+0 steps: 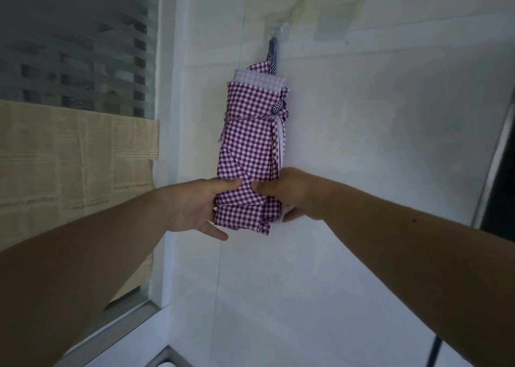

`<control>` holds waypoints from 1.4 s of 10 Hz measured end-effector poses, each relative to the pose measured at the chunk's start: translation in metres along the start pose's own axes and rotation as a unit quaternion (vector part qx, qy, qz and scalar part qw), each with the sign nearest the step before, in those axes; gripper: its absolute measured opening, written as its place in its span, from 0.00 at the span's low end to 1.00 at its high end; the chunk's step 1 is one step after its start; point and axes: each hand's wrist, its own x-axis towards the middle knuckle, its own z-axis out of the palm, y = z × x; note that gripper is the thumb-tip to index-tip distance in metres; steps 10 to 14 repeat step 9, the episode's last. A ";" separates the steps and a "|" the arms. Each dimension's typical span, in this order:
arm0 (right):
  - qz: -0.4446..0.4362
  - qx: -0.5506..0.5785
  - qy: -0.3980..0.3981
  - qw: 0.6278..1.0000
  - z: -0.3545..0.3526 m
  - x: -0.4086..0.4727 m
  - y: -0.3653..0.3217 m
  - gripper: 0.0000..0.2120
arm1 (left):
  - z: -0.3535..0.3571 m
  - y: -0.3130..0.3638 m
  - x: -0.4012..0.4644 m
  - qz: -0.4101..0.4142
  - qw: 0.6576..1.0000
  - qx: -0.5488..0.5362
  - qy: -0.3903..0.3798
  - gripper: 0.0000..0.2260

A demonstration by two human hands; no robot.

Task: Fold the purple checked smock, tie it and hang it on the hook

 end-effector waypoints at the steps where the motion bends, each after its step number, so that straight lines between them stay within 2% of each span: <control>1: -0.002 0.056 -0.006 0.998 0.000 -0.001 0.000 0.19 | 0.000 0.003 0.001 0.040 0.999 -0.007 0.035 0.25; 2: -0.038 0.122 0.032 0.991 0.008 0.002 -0.004 0.08 | -0.001 0.000 0.010 0.088 0.991 -0.058 0.082 0.21; 3: -0.032 0.077 0.043 0.996 0.027 0.003 0.006 0.07 | 0.002 -0.018 0.009 0.091 0.990 -0.049 0.098 0.16; 4: -0.055 0.101 0.057 0.992 0.029 0.005 0.010 0.10 | 0.004 -0.017 0.006 0.104 0.987 -0.044 0.116 0.13; 5: -0.040 0.083 0.059 0.994 0.031 0.004 0.012 0.12 | 0.004 -0.016 0.003 0.083 0.988 -0.034 0.122 0.18; 6: -0.006 0.096 0.012 0.995 0.025 -0.003 0.011 0.16 | 0.009 -0.008 -0.008 0.046 0.992 -0.009 0.118 0.21; 7: 0.009 0.029 -0.010 0.999 0.009 -0.020 0.014 0.28 | 0.012 0.001 -0.019 0.016 0.993 0.037 0.109 0.25; 8: 0.029 -0.028 0.015 0.999 -0.002 -0.036 0.017 0.32 | 0.018 0.009 -0.026 0.025 0.987 0.091 0.131 0.32; 9: 0.025 -0.051 0.050 0.997 -0.016 -0.052 0.012 0.24 | 0.030 0.023 -0.022 0.080 0.972 0.104 0.194 0.35; 14: 0.025 -0.051 0.050 0.997 -0.016 -0.052 0.012 0.24 | 0.030 0.023 -0.022 0.080 0.972 0.104 0.194 0.35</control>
